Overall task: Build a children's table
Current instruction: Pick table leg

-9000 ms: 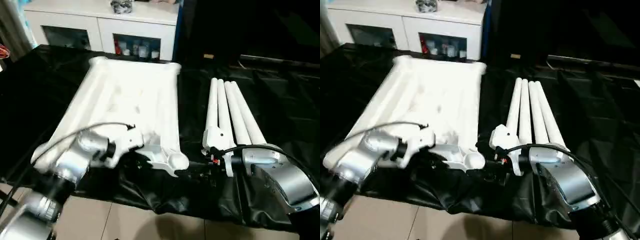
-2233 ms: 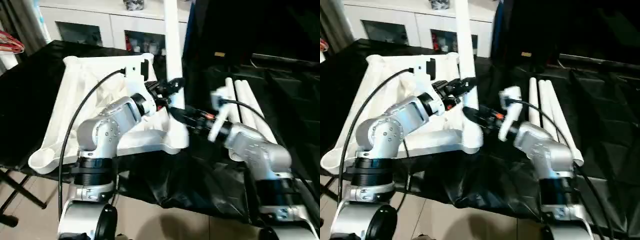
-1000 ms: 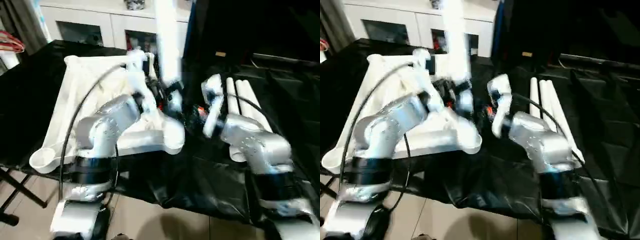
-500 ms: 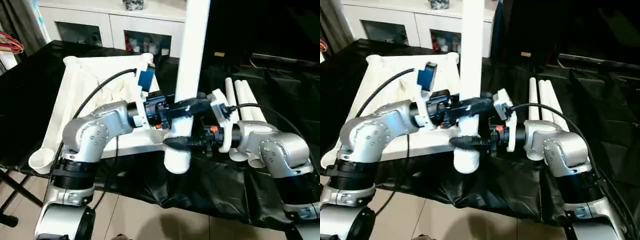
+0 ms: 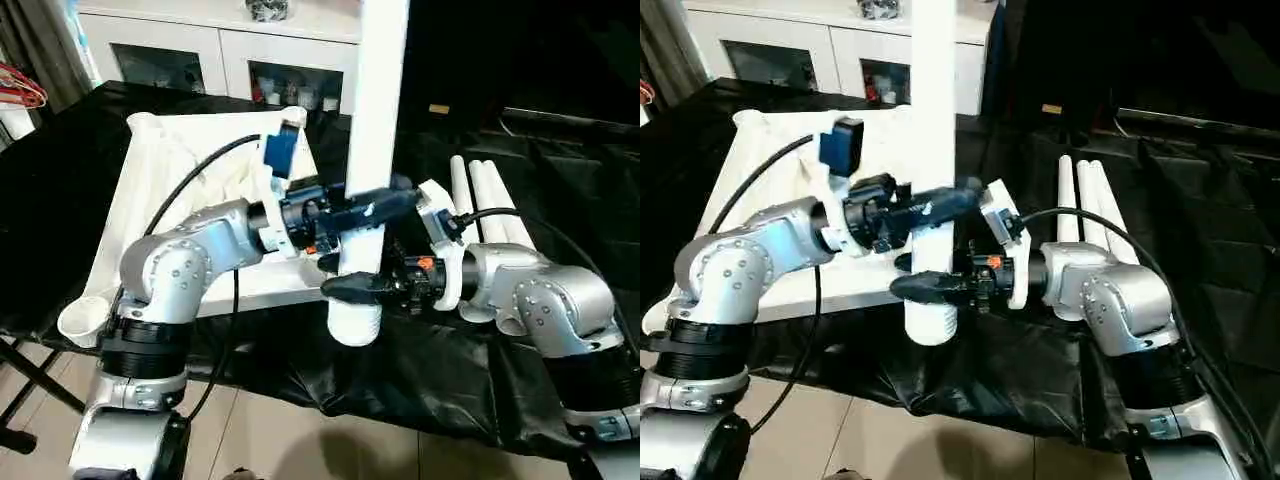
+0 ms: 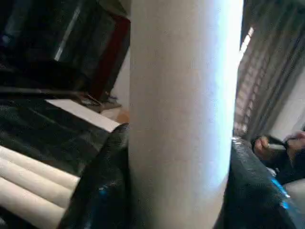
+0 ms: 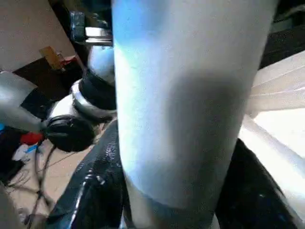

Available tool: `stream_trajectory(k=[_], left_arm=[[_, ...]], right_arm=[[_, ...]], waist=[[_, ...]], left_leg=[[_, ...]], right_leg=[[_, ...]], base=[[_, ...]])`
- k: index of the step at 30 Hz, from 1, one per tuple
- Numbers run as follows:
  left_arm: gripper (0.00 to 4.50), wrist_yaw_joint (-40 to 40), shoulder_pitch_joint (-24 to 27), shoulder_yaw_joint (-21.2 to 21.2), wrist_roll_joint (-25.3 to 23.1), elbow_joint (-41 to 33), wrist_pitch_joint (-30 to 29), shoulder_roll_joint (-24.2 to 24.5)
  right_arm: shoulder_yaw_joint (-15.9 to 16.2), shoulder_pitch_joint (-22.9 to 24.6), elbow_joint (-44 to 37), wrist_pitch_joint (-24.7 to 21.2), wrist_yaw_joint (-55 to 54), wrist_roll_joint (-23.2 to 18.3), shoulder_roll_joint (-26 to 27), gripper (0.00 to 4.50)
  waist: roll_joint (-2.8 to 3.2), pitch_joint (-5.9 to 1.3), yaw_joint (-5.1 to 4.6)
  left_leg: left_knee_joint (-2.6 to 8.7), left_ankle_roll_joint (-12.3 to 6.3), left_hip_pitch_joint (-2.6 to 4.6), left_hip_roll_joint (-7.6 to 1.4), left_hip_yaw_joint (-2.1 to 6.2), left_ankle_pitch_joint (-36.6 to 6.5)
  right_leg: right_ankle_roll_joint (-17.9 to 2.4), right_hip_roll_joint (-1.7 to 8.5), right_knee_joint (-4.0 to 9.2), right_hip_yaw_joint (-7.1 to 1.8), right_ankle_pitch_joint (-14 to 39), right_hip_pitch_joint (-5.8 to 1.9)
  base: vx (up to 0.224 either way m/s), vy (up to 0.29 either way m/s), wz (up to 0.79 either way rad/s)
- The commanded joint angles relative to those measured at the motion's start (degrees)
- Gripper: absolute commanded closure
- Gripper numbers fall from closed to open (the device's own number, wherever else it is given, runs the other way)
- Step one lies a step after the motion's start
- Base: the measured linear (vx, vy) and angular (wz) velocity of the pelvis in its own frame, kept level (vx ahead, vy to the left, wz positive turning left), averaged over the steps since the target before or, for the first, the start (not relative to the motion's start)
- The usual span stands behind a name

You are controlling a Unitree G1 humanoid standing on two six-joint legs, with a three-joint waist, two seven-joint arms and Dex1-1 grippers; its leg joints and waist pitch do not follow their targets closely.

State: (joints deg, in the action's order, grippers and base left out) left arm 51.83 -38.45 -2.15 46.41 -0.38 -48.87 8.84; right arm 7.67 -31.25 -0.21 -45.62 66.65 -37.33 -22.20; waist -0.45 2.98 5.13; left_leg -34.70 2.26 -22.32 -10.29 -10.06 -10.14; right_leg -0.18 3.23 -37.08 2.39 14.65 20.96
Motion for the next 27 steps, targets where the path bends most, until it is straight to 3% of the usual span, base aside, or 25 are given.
stream_trajectory(k=[1, 2, 4, 8, 15, 17, 25, 27], left_arm=[[1.71, -0.7, -1.7, -0.4, 0.9, -1.6, 1.3, -0.5], [1.51, -3.4, -1.3, 0.4, -2.4, -1.7, 3.6, -0.8], [1.44, -7.7, -1.3, 0.8, -5.5, -1.5, 5.4, -1.7], [1.39, -14.0, -1.8, -0.6, -7.8, -0.7, 7.0, -3.9], [1.39, -29.5, -3.9, -2.0, -14.6, 1.5, 8.8, -7.3], [1.68, -33.9, -4.2, -2.4, -16.9, 1.8, 9.7, -8.6], [2.3, -35.5, -4.1, -2.2, -17.7, 2.0, 11.4, -9.2], [2.52, -33.7, -3.8, -1.6, -17.1, 1.7, 11.3, -8.8]], right_arm=[[-0.1, 0.8, 0.0, -0.2, -1.8, 1.5, 0.0, 2.56], [-0.7, 0.8, -0.1, 0.5, -4.4, 2.2, 1.1, 2.57], [-0.9, 0.7, -0.3, 1.3, -7.2, 3.0, 2.3, 2.57], [-1.3, 0.3, 0.1, 3.0, -12.0, 5.1, 4.2, 2.57], [-2.8, -2.0, 2.9, 5.4, -21.5, 9.0, 7.8, 2.57], [-3.1, -2.5, 2.8, 5.5, -23.4, 9.4, 8.7, 2.57], [-2.7, -3.3, 2.8, 6.3, -25.6, 11.0, 9.5, 2.57], [-2.4, -3.1, 2.5, 5.2, -24.1, 10.0, 9.1, 2.01]], waist=[[-0.03, -4.06, 0.01], [0.32, -4.03, -0.03], [0.17, -4.11, -0.2], [0.32, -4.15, -0.2], [0.06, -4.08, -0.23], [0.03, -4.16, -0.32], [0.16, -4.09, -0.27], [0.16, -4.08, -0.27]], left_leg=[[3.23, -2.16, 1.27, -2.83, 0.95, -2.1], [3.3, -1.91, 1.25, -2.82, 1.05, -2.2], [3.29, -1.62, 1.3, -2.88, 1.07, -2.0], [3.23, -1.34, 1.28, -2.9, 1.08, -1.7], [3.29, -0.76, 1.23, -2.88, 1.13, -1.6], [3.2, -1.14, 1.22, -2.85, 1.1, -1.2], [3.2, -0.92, 1.31, -2.81, 1.08, -1.8], [3.22, -0.93, 1.26, -2.8, 1.1, -1.8]], right_leg=[[-15.8, 4.61, 3.63, -2.55, -10.3, -2.74], [-15.4, 4.54, 3.64, -2.52, -10.0, -2.68], [-15.1, 4.53, 3.65, -2.54, -10.6, -2.83], [-14.8, 4.52, 3.55, -2.59, -12.0, -2.81], [-14.1, 4.51, 3.67, -2.64, -11.4, -2.95], [-14.0, 4.48, 3.63, -2.61, -12.2, -2.93], [-13.6, 4.49, 3.77, -2.65, -11.1, -2.81], [-13.6, 4.5, 3.74, -2.64, -11.4, -2.83]], base=[[0.0, 0.0, 0.0], [0.0, 0.0, 0.0], [0.0, 0.0, 0.0], [0.0, 0.0, 0.0], [0.0, 0.0, 0.0], [0.0, 0.0, 0.0], [0.0, 0.0, 0.0], [0.0, 0.0, 0.0]])
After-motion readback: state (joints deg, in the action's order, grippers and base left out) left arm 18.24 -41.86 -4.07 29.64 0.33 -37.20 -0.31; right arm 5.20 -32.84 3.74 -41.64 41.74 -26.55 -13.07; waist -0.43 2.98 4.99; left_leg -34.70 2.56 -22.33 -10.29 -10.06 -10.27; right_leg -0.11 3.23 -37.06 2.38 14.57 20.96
